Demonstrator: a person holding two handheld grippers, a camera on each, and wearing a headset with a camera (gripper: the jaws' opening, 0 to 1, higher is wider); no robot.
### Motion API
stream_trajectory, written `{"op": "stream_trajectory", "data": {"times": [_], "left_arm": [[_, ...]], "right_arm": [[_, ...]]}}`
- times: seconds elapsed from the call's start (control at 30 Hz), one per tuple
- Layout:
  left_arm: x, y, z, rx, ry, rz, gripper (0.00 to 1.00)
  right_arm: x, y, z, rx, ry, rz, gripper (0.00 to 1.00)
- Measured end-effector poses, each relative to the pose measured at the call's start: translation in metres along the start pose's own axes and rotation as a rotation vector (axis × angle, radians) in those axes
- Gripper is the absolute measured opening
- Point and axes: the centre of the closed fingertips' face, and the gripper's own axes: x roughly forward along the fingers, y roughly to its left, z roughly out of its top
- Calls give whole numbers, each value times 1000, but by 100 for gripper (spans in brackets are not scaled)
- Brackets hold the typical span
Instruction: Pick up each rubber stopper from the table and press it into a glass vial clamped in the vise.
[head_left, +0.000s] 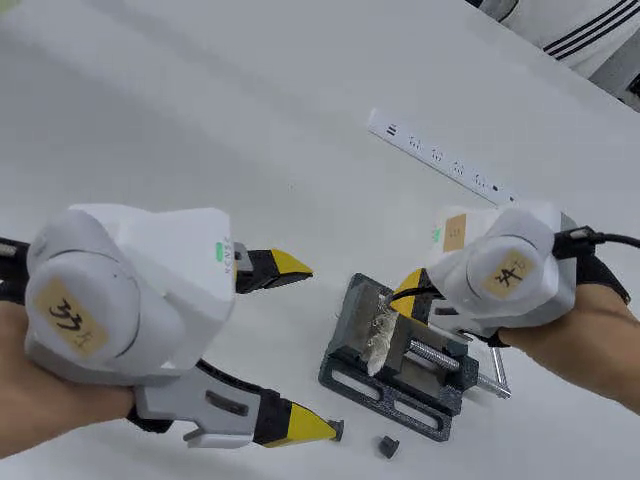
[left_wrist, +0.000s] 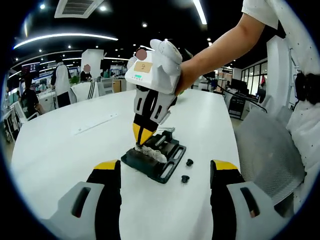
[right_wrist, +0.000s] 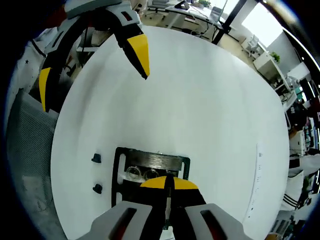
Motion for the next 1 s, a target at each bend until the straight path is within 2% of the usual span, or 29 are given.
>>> {"op": "stream_trajectory", "data": {"times": [0.07,0.17,0.23,0.5,0.63,1.0], "left_arm": [[0,0,0,4,4,0,71],[-1,-1,1,8,9,-2,72],[-1,-2,2,14,14,-5,72],[0,-5,5,22,23,-13,72],[0,-8,6,32,35,-20,72],[-1,-13,8,35,54,-21,72]], "right_arm": [[0,0,0,-4,-9,-5,0],[0,-2,0,24,-25,4,0],[0,-3,1,75,-46,17,0],[-2,-6,0,119,-65,39,0],[-3,-6,0,173,-96,50,0],[-2,-7,1,185,-114,36,0]]}}
